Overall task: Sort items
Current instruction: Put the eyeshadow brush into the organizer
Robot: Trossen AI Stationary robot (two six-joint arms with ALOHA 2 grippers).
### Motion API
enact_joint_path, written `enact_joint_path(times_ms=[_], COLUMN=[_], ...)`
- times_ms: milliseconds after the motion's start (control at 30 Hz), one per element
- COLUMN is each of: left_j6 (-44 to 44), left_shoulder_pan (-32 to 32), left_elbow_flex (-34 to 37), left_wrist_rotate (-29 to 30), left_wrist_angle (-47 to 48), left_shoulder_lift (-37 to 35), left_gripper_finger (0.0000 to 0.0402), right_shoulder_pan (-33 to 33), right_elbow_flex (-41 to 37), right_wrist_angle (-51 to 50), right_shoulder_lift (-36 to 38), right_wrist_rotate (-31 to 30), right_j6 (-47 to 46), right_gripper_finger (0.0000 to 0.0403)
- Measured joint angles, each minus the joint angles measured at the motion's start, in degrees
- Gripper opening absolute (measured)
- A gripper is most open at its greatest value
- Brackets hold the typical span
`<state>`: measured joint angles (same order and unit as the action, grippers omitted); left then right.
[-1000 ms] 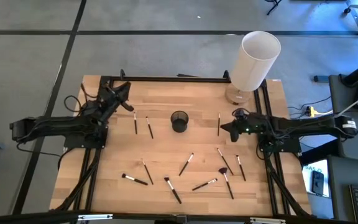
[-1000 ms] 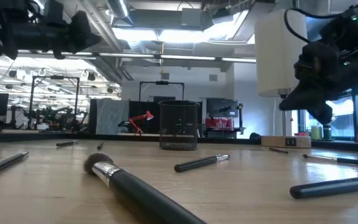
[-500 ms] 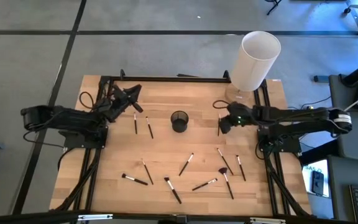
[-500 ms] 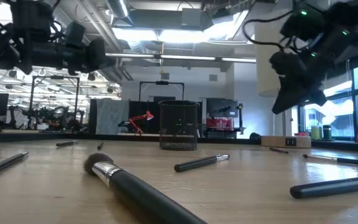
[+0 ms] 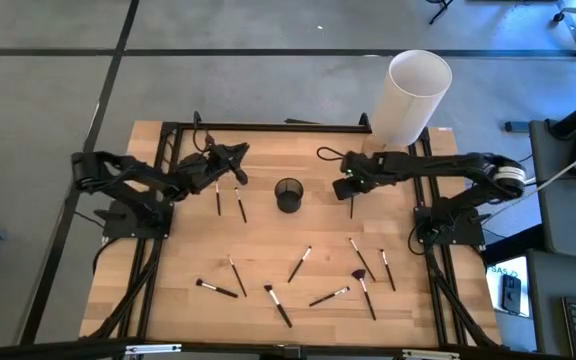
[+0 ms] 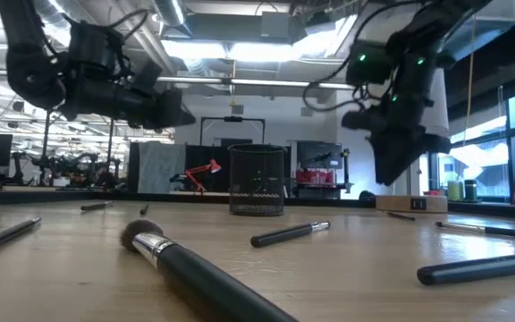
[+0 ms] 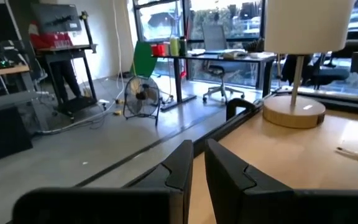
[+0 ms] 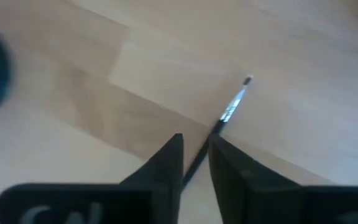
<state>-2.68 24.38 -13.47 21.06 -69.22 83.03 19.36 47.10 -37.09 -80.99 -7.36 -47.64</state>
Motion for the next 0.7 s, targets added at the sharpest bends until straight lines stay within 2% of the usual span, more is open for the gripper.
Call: enact_joint_path(times_ms=[167, 300, 500, 700], left_j6=[-0.2, -1.3, -1.5, -3.2], left_shoulder_pan=[0.1, 0.1, 0.1, 0.1], left_elbow_flex=[-2.3, -3.2, -3.4, -3.4], left_wrist_rotate=[0.3, 0.3, 0.3, 0.7], left_wrist_angle=[0.0, 0.0, 0.0, 0.0], left_shoulder_lift=[4.1, 6.2, 6.6, 6.6], left_gripper_finger=[0.0038, 0.0038, 0.0038, 0.0038], right_shoulder_pan=[1.2, 1.8, 3.4, 4.2], right_elbow_flex=[3.1, 3.7, 4.0, 4.0], right_wrist_angle=[-1.7, -2.1, -2.9, -3.1], right_shoulder_lift=[-5.8, -9.5, -14.3, -17.2], right_wrist_rotate=[0.9, 1.1, 2.6, 7.3], right_j6=[1.0, 0.8, 1.3, 4.3], right_gripper_finger=[0.0129, 0.0136, 0.0113, 0.0058])
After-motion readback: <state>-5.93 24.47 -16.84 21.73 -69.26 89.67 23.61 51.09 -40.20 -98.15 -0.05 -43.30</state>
